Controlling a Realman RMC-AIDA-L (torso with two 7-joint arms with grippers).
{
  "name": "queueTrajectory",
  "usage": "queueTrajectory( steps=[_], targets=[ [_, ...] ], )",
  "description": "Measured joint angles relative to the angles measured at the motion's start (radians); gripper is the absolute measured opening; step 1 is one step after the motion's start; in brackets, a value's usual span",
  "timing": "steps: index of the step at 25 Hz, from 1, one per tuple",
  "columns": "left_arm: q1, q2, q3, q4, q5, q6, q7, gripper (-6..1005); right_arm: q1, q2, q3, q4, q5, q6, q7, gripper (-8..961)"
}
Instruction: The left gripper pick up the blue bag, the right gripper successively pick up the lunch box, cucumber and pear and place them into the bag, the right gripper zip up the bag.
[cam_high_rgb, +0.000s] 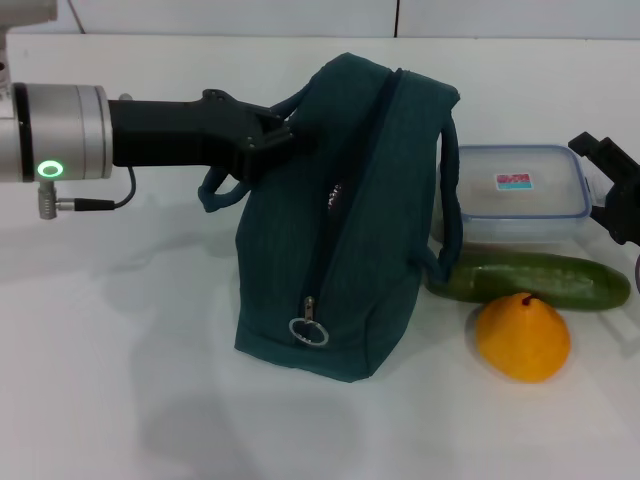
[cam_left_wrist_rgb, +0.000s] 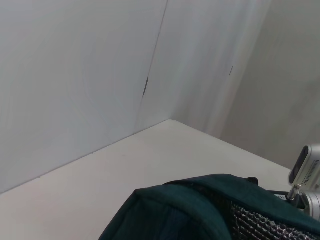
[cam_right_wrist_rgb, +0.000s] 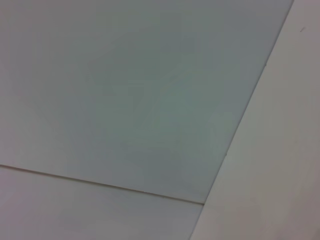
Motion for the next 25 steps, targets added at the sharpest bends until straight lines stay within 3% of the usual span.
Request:
queueTrajectory(
  steps=[9, 19, 25],
  targets=[
    [-0.002, 0.0, 0.0, -0.004, -0.002, -0.006, 0.015, 46, -0.001, 0.0, 0.006, 0.003, 0.0, 0.012, 0.006, 698],
    [-0.002, 0.001, 0.0, -0.001, 0.0, 0.0, 0.021, 47, -0.016, 0.0, 0.009, 0.005, 0.004, 0.007, 0.003, 247],
    [-0.003, 0.003, 0.001, 0.0, 0.0, 0.0, 0.021, 47, -0.015, 0.0, 0.008, 0.0, 0.003, 0.001, 0.025, 202]
  ],
)
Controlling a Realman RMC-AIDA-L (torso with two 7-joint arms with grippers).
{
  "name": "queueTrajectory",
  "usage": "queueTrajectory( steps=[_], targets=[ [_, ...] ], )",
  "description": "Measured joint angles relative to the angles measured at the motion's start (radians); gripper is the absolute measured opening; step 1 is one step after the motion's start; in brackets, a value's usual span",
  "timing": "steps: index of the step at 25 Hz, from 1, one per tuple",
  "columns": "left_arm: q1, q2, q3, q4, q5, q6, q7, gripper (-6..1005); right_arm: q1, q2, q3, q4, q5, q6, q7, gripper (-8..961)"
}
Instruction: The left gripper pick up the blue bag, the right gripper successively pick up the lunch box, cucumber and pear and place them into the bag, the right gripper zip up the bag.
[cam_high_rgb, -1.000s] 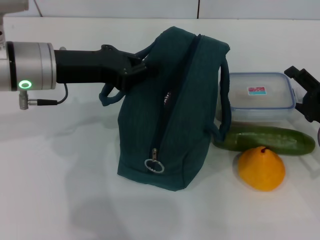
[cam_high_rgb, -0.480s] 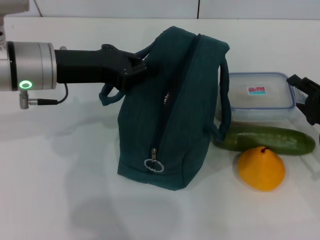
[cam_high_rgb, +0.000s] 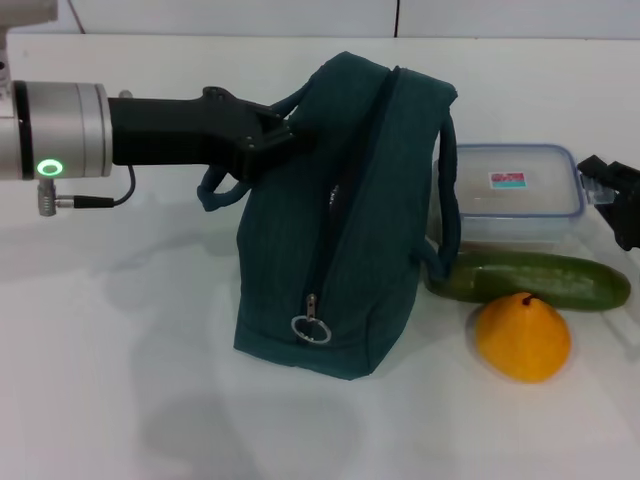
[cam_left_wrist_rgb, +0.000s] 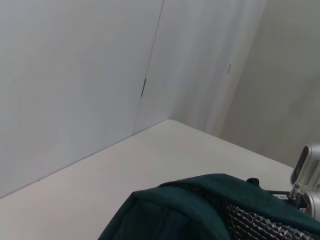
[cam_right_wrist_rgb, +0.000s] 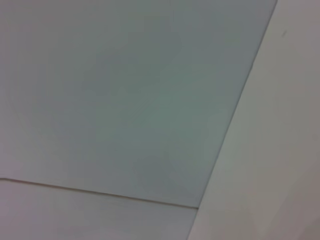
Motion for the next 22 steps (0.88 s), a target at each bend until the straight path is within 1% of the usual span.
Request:
queueTrajectory(
  steps=[8, 13, 22],
  targets=[
    [-0.001, 0.0, -0.004, 0.0, -0.003, 0.001, 0.019, 46, -0.017, 0.0, 0.016, -0.009, 0.008, -0.025, -0.095, 134],
    [-0.001, 0.0, -0.007, 0.0, -0.004, 0.0, 0.041, 44, -0.029, -0.001, 0.008, -0.043, 0.002, -0.023, -0.123, 83],
    [-0.005, 0.001, -0.005, 0.0, -0.001, 0.0, 0.042, 44, -0.041, 0.001, 0.009, -0.056, 0.001, -0.028, -0.128, 112]
  ],
)
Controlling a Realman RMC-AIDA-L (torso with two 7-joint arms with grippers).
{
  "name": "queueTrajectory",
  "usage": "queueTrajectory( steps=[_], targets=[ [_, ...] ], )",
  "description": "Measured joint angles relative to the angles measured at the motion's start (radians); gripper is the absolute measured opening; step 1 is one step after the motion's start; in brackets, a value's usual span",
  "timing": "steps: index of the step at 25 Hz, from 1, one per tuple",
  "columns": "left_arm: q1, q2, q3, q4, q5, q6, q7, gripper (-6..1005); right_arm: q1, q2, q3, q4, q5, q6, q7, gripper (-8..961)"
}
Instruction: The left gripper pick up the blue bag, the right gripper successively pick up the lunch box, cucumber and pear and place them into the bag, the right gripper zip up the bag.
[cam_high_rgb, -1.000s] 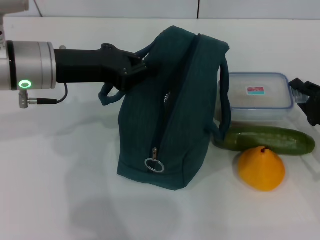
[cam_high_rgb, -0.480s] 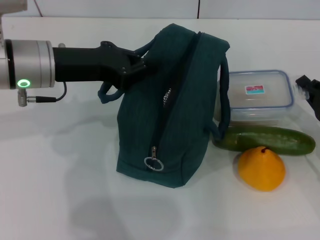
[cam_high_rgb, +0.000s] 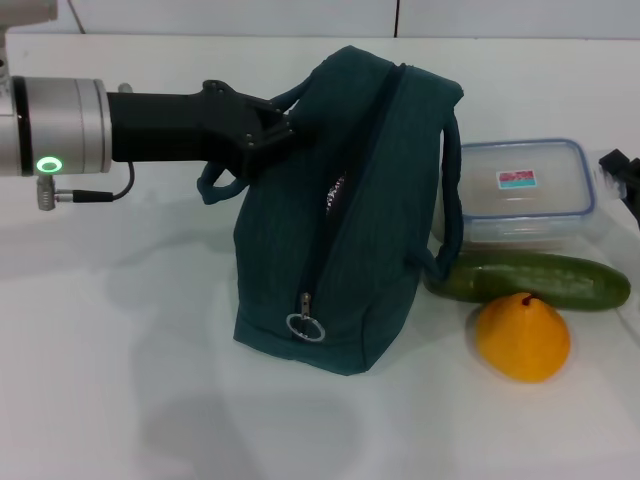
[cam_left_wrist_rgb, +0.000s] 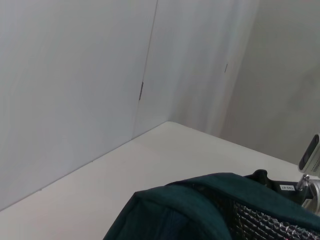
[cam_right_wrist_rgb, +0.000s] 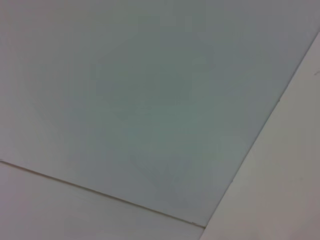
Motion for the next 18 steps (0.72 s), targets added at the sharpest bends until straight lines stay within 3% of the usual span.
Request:
queueTrajectory(
  steps=[16, 18],
  targets=[
    [-0.001, 0.006, 0.004, 0.003, 0.001, 0.003, 0.005, 44, -0.006, -0.001, 0.008, 0.034, 0.02, 0.014, 0.058, 163],
    [-0.001, 0.006, 0.004, 0.003, 0.001, 0.003, 0.009, 44, -0.006, -0.001, 0.008, 0.035, 0.02, 0.014, 0.069, 249]
  ],
)
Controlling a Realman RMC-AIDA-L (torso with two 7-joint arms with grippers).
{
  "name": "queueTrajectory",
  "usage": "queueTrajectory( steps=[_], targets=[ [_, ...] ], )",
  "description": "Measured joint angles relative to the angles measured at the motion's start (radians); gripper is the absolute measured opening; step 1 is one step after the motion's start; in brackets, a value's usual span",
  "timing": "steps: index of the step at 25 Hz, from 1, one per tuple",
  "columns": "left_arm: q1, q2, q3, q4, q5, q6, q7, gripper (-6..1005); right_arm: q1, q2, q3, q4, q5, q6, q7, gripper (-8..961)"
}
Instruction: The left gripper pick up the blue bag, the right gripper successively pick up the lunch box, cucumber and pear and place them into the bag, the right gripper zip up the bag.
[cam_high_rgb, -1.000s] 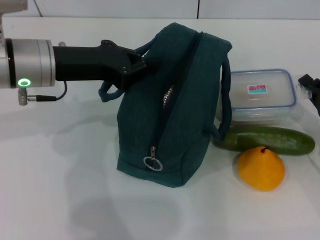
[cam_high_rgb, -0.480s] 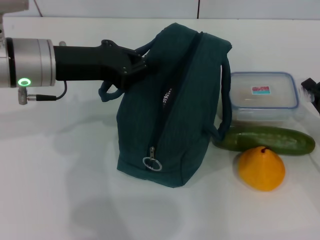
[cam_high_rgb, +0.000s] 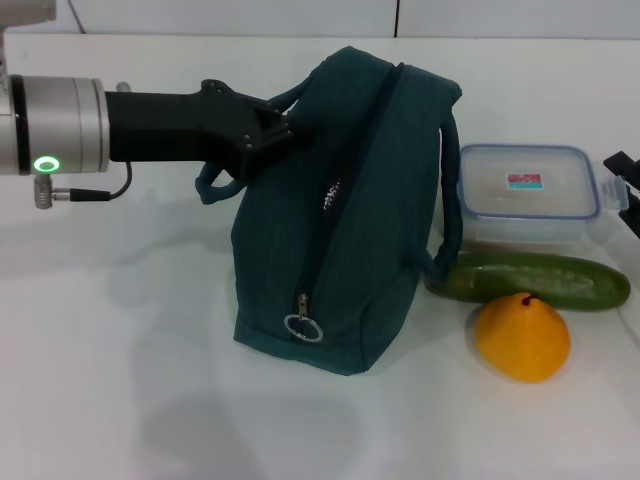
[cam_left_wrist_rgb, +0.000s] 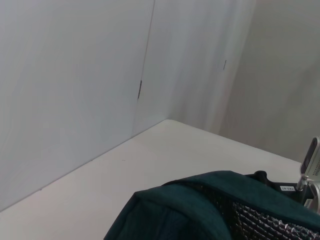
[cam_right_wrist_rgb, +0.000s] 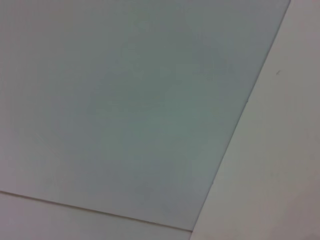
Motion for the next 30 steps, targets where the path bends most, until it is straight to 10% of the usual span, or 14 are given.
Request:
queueTrajectory(
  steps=[9, 19, 25, 27, 30],
  targets=[
    [0.0, -0.001, 0.001, 0.021, 0.0, 0.001, 0.003, 44, 0.022, 0.0, -0.008, 0.011, -0.009, 0.009, 0.046, 489],
    [-0.001, -0.001, 0.002, 0.023, 0.0, 0.002, 0.006, 45, 0.038, 0.0, -0.005, 0.026, -0.009, 0.0, 0.048, 490],
    [-0.003, 0.0, 0.002, 0.022, 0.0, 0.001, 0.008, 45, 0.035, 0.0, -0.002, 0.028, -0.008, 0.006, 0.043, 413],
    [-0.003, 0.0, 0.002, 0.022, 0.0, 0.0, 0.008, 45, 0.035, 0.0, -0.002, 0.026, -0.007, 0.006, 0.04, 188],
    [-0.005, 0.0, 0.002, 0.022, 0.0, -0.001, 0.008, 45, 0.036, 0.0, -0.005, 0.02, -0.008, 0.007, 0.035, 169]
  ],
)
